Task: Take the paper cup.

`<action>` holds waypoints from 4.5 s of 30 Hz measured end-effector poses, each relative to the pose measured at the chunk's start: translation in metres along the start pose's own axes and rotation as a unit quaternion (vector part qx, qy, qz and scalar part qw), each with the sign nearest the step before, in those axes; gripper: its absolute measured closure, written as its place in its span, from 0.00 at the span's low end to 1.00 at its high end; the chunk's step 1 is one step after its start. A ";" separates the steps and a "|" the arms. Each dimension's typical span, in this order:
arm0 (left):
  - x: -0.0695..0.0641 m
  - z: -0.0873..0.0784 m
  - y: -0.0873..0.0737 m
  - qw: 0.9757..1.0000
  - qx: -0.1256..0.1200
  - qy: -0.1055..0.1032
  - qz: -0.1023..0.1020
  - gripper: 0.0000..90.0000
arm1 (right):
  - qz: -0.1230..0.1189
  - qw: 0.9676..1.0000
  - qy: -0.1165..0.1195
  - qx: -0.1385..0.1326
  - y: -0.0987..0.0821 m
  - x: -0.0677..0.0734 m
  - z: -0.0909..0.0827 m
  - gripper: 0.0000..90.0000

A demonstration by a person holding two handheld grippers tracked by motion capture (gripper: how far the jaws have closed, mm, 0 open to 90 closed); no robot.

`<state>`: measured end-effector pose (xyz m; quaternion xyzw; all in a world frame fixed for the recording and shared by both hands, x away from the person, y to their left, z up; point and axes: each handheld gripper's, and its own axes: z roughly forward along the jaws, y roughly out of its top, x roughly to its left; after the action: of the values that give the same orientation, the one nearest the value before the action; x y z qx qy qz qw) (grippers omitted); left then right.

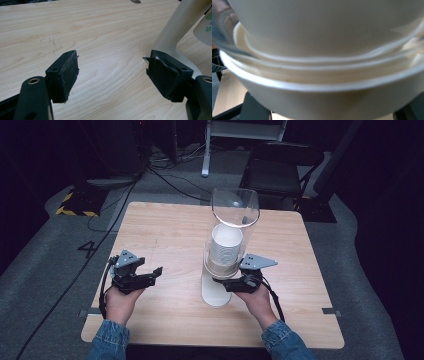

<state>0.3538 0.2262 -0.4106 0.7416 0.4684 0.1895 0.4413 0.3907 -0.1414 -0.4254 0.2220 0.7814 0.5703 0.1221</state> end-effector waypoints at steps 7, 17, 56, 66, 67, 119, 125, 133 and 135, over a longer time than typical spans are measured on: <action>0.000 0.000 0.000 1.000 0.001 -0.001 0.000 0.28 | -0.001 1.000 -0.001 0.001 0.000 0.001 0.000 0.36; 0.000 0.000 0.000 1.000 0.002 -0.001 0.000 0.28 | 0.007 1.000 -0.005 -0.002 -0.003 0.004 -0.002 0.36; 0.001 0.001 -0.002 1.000 0.004 -0.002 -0.004 0.28 | -0.023 0.999 -0.014 0.040 -0.022 -0.002 0.008 0.36; 0.000 0.008 0.000 1.000 0.009 -0.010 -0.002 0.28 | -0.024 0.997 -0.010 0.071 -0.033 0.000 0.008 0.36; 0.000 0.009 0.001 1.000 0.010 -0.012 -0.001 0.28 | -0.025 0.997 -0.012 0.073 -0.034 0.000 0.008 0.36; -0.004 0.041 0.015 0.999 0.011 -0.037 -0.003 0.28 | 0.053 0.990 -0.123 0.041 -0.047 -0.041 -0.076 0.36; -0.005 0.041 0.013 0.999 0.014 -0.036 -0.008 0.27 | 0.061 0.986 -0.155 0.011 -0.042 -0.048 -0.085 0.36; -0.004 0.040 0.009 0.999 0.025 -0.031 -0.004 0.27 | 0.091 0.974 -0.208 -0.007 -0.036 -0.066 -0.094 0.36; -0.004 0.039 0.008 0.999 0.025 -0.029 -0.004 0.27 | 0.095 0.973 -0.211 -0.006 -0.035 -0.069 -0.094 0.36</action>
<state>0.3839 0.2028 -0.4244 0.7554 0.4630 0.1540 0.4374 0.4022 -0.2626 -0.4330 0.4100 0.7099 0.5239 0.2311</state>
